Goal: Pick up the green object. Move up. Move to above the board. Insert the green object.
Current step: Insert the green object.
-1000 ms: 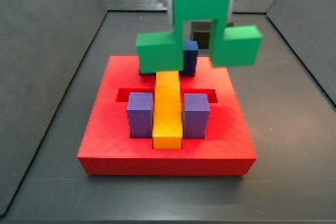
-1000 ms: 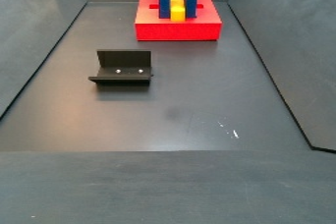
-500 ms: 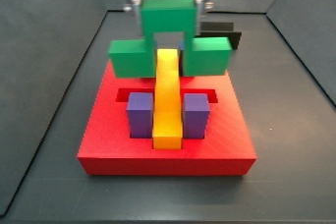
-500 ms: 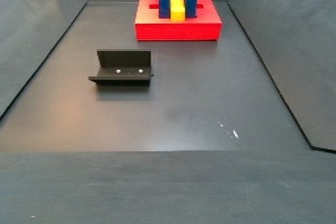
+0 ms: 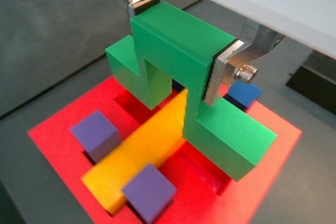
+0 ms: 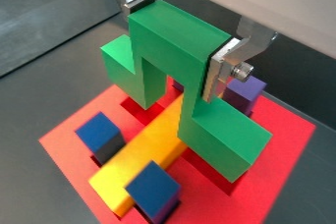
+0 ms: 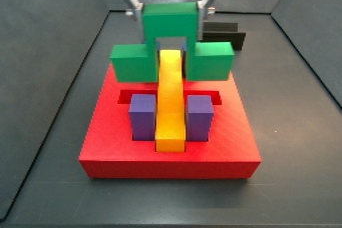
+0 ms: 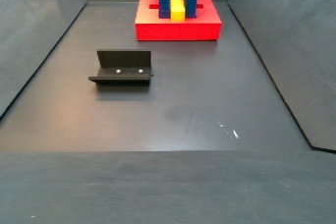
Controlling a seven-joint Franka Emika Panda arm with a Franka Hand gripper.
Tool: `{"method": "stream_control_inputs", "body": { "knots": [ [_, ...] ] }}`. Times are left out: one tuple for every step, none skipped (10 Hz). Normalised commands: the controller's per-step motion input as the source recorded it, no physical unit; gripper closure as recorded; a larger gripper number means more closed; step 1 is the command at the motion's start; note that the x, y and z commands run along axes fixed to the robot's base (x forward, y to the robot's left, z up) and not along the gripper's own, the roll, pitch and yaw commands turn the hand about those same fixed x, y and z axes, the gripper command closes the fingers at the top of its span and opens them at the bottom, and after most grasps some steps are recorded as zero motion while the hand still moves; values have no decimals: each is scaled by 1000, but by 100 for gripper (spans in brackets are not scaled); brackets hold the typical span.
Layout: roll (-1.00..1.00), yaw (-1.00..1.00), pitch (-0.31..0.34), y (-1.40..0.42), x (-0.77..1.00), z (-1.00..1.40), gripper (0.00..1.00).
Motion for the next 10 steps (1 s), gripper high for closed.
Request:
{"method": "stream_control_inputs", "body": {
  "knots": [
    [-177, -11, -1, 43, 183, 0, 100],
    [-64, 0, 0, 0, 0, -111, 100],
    [-87, -34, 0, 0, 0, -149, 100],
    [-60, -51, 0, 0, -49, -194, 100],
    [-116, -69, -9, 0, -80, -269, 100],
    [-263, -100, -51, 0, -80, -203, 100],
    [-227, -40, -56, 0, 0, -191, 100],
    [-57, -26, 0, 0, 0, -31, 100],
    [9, 0, 0, 0, 0, 0, 100],
    [17, -23, 0, 0, 0, 0, 100]
  ]
}}
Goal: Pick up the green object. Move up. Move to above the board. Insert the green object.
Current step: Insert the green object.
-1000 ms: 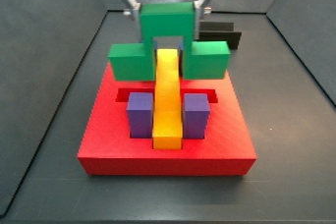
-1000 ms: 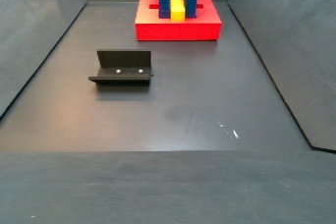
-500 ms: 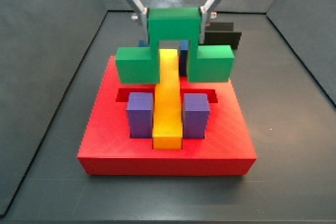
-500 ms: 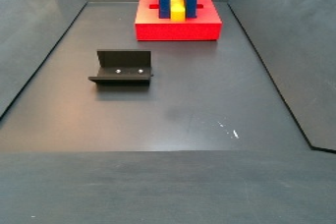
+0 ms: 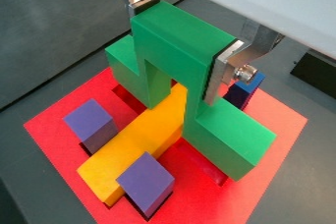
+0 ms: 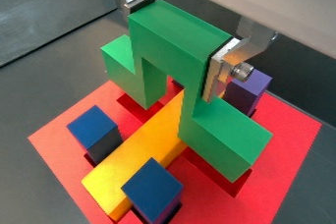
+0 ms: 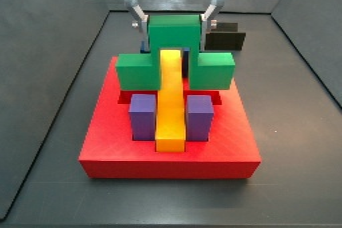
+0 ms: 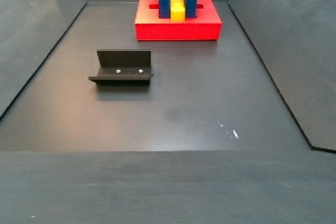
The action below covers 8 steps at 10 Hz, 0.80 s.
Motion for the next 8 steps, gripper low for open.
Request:
{"method": "stream_control_inputs", "body": {
  "knots": [
    [20, -57, 0, 0, 0, 6, 100],
    [0, -11, 0, 0, 0, 0, 100],
    [0, -6, 0, 0, -34, -3, 100],
    [-4, -23, 0, 0, -37, 0, 100],
    [-26, 0, 0, 0, -80, 40, 100],
    [-24, 83, 0, 6, 0, 29, 100],
    [-30, 163, 20, 0, 3, 14, 100],
    [-51, 197, 36, 17, 49, 17, 100]
  ]
}}
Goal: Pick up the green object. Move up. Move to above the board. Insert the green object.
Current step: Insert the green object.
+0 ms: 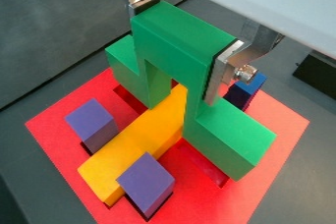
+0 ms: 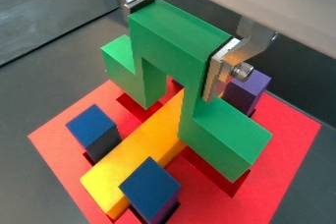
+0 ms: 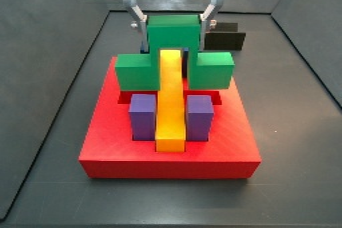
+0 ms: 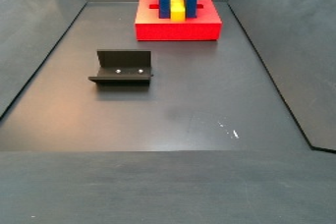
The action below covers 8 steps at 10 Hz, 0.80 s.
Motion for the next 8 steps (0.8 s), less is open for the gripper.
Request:
{"method": "stream_control_inputs", "body": {
  "knots": [
    [-27, 154, 11, 3, 0, 0, 100],
    [-67, 231, 0, 17, 0, 0, 100],
    [-47, 143, 0, 0, 0, 0, 100],
    [-33, 43, 0, 0, 0, 0, 100],
    [-57, 6, 0, 74, -57, 83, 100],
    [-54, 0, 0, 40, -117, 209, 100],
    [-61, 0, -3, 49, -117, 231, 100],
    [-53, 0, -3, 17, -83, 163, 100]
  ]
}}
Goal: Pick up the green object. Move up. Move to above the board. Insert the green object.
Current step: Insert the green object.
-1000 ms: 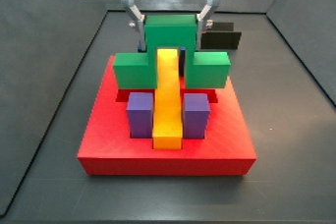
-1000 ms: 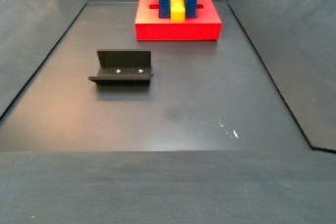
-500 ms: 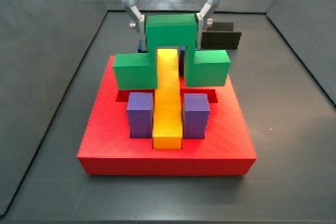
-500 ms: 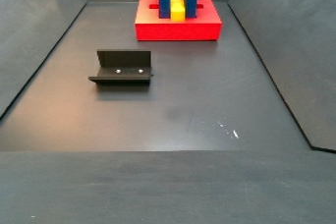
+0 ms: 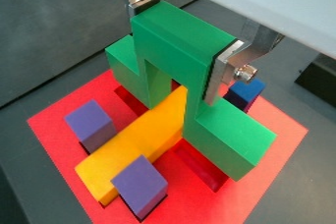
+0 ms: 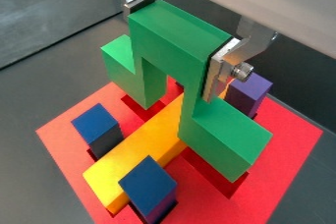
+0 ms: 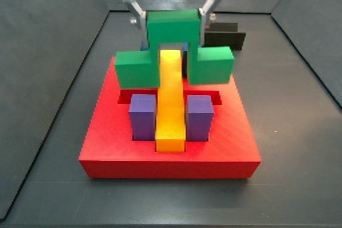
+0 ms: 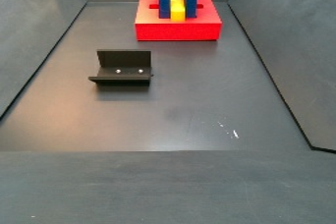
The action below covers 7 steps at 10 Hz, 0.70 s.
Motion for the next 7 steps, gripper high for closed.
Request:
{"method": "stream_control_inputs", "body": {
  "knots": [
    [-46, 0, -9, 20, -103, 66, 100],
    [-4, 0, -16, 0, -60, 0, 100],
    [-7, 34, -11, 0, 0, -20, 100],
    [-7, 31, -7, 0, 0, -100, 100],
    [-9, 23, -9, 0, 0, -117, 100],
    [-4, 17, -10, 0, 0, -166, 100],
    [-7, 34, 0, 0, 0, -94, 100]
  ]
}}
